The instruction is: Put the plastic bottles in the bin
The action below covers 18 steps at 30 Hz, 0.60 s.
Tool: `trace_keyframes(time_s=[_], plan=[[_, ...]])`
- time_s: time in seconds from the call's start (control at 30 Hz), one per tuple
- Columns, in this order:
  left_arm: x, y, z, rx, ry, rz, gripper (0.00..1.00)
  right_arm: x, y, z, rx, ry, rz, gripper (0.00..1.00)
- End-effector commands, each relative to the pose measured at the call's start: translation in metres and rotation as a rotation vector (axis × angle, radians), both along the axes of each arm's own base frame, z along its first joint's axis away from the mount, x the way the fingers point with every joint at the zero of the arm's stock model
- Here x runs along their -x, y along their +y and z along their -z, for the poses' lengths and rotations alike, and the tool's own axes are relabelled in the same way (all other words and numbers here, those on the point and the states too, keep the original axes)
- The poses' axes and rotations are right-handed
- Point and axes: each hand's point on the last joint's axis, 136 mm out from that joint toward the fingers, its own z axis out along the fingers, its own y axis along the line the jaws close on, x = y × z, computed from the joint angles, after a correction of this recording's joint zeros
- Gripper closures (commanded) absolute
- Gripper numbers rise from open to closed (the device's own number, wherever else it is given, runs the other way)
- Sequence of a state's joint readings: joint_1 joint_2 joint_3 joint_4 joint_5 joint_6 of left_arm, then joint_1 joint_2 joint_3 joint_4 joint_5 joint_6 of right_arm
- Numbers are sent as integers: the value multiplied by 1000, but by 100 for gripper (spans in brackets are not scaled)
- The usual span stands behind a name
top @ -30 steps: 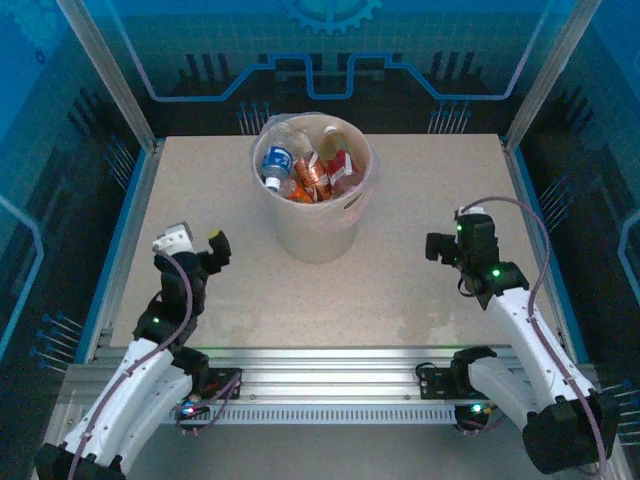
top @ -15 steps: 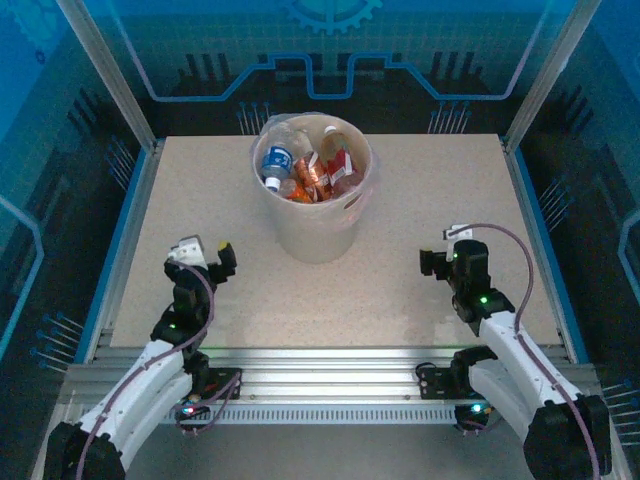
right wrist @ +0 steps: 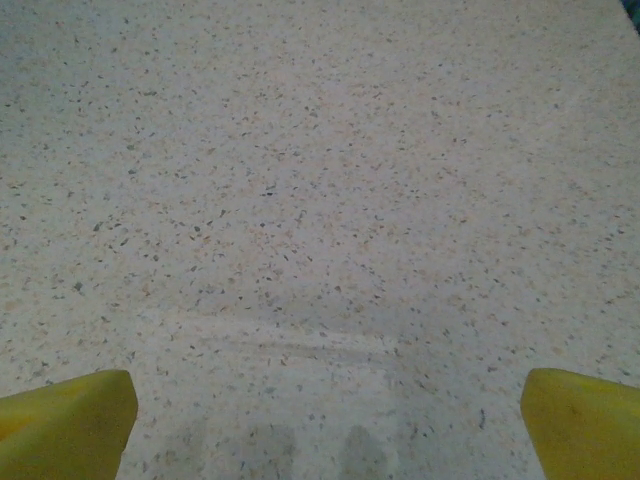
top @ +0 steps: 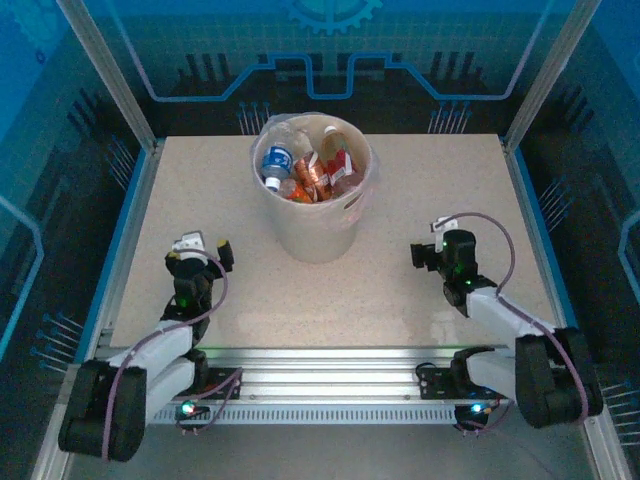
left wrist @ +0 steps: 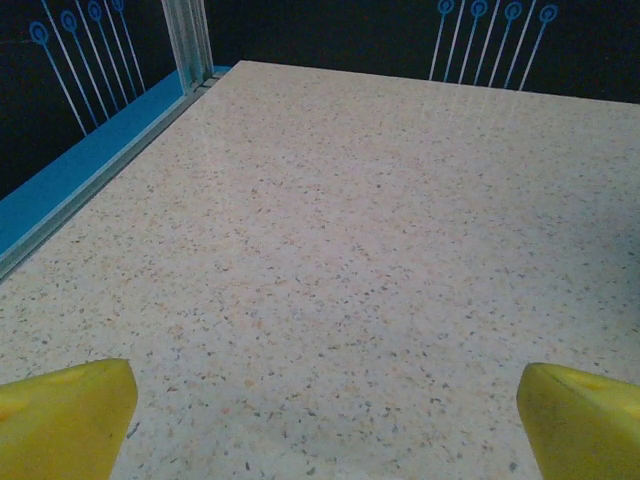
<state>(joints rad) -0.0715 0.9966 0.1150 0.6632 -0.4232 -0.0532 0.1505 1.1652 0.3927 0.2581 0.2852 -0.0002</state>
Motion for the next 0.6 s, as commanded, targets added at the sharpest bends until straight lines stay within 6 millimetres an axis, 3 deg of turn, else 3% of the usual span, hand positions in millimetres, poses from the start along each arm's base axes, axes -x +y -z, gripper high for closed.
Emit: trace_keyframes(time_s=[0.0,0.33,0.57], plan=[[-17,-10,-20,17,-98,83,1,-30,5,-31,-17,-126,-32,0],[-47,-19,-19,31,-116,160,1,-58,13,-34,-43,-157,-83,0],[-65,-25,5,54,-106,200,1,-65,17,-25,-67,-151,-103,0]])
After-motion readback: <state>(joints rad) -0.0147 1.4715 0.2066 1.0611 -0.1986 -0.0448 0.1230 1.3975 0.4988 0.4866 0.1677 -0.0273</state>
